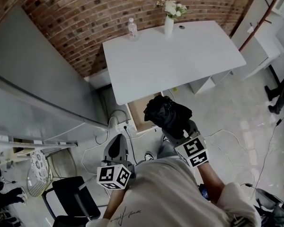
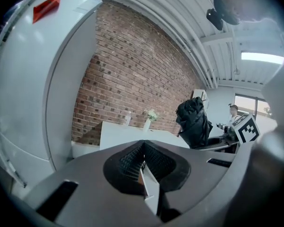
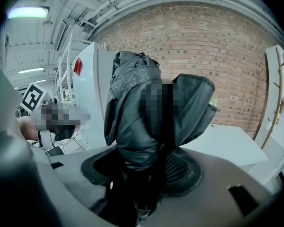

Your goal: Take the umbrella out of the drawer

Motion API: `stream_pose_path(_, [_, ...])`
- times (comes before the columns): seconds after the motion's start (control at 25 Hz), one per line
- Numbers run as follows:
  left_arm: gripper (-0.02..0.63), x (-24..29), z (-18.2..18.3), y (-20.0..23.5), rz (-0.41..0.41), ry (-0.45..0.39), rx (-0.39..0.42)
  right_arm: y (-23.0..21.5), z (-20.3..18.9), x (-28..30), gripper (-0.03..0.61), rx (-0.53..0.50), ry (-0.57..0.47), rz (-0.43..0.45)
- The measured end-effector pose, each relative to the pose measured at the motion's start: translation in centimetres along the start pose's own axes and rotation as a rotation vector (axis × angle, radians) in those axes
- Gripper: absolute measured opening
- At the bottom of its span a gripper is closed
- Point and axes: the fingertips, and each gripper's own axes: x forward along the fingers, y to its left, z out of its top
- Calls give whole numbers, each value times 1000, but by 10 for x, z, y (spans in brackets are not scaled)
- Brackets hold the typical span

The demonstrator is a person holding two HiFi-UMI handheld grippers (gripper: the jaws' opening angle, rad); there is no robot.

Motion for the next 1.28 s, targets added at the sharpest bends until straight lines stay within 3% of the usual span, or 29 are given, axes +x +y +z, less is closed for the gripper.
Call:
stream_pose_path(0.48, [12, -23, 12, -10, -21, -47, 15, 11, 24, -47, 261, 30, -115, 12])
stream_pose_path(1.28, [12, -47, 6, -9, -21, -64, 9, 28, 1, -55, 261, 76, -108, -25])
